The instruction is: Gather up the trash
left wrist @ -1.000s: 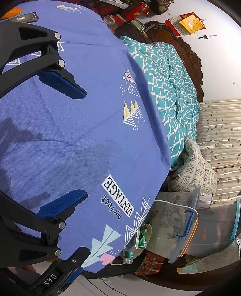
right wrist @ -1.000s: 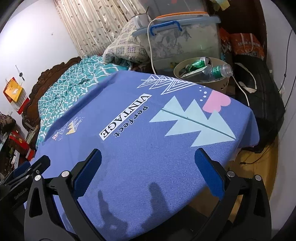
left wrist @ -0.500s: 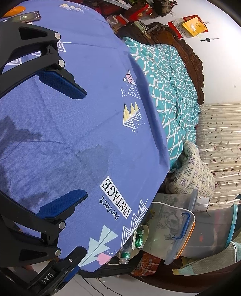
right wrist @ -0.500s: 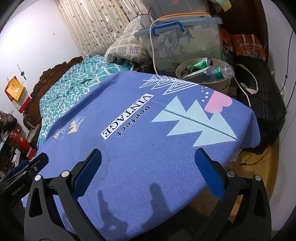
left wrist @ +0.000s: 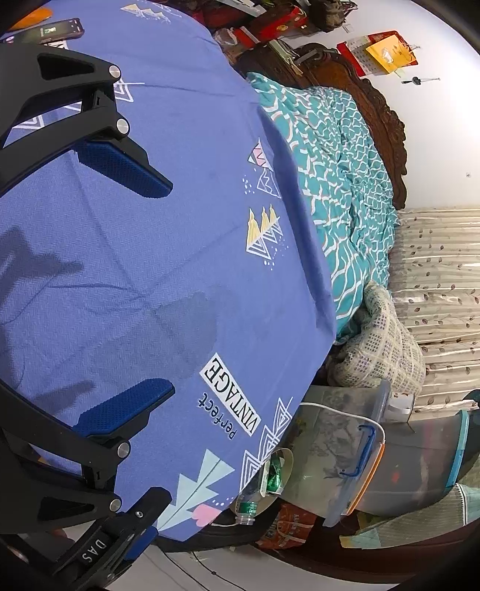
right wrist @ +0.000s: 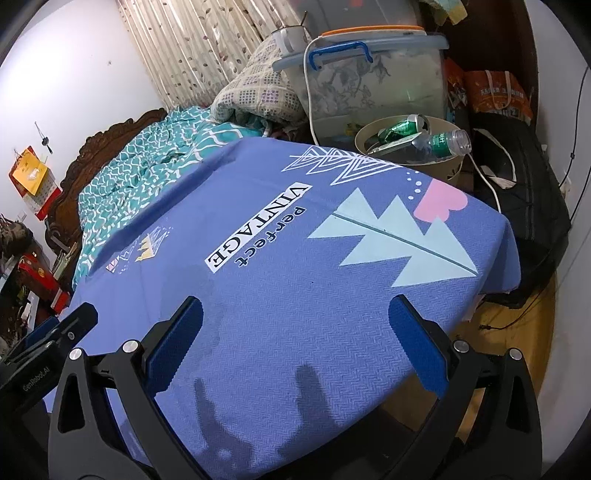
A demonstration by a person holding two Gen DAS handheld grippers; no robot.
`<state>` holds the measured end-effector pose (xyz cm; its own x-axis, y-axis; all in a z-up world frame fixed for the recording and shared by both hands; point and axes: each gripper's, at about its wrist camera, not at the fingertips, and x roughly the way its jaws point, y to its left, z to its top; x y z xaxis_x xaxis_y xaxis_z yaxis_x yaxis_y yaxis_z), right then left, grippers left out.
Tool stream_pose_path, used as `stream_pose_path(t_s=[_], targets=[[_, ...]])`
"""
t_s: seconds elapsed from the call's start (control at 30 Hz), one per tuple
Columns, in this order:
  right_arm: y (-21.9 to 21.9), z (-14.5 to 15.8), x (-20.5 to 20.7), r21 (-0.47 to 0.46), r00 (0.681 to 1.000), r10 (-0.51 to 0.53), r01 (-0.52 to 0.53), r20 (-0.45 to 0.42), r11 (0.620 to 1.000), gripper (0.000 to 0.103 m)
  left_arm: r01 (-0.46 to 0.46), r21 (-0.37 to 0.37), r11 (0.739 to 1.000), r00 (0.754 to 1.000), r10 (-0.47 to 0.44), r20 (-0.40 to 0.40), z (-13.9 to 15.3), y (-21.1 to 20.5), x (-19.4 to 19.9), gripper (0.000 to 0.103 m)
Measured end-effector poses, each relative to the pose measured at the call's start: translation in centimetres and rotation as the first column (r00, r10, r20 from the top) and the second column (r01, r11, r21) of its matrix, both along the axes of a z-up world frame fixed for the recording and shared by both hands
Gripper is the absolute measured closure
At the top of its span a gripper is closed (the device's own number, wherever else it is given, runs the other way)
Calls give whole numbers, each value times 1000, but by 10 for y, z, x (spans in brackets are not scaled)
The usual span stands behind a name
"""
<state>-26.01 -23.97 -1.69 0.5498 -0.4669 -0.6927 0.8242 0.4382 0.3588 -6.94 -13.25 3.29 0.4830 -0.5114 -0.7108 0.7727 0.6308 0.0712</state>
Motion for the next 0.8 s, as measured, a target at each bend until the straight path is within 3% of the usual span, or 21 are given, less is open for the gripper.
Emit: stream_pose_path(t_s=[0.8], targets=[[-7,-7,-6,17,1000,-15,15,9,1000,4,17,17,1000,1000,-17,-5,-3,-9,-4,9]])
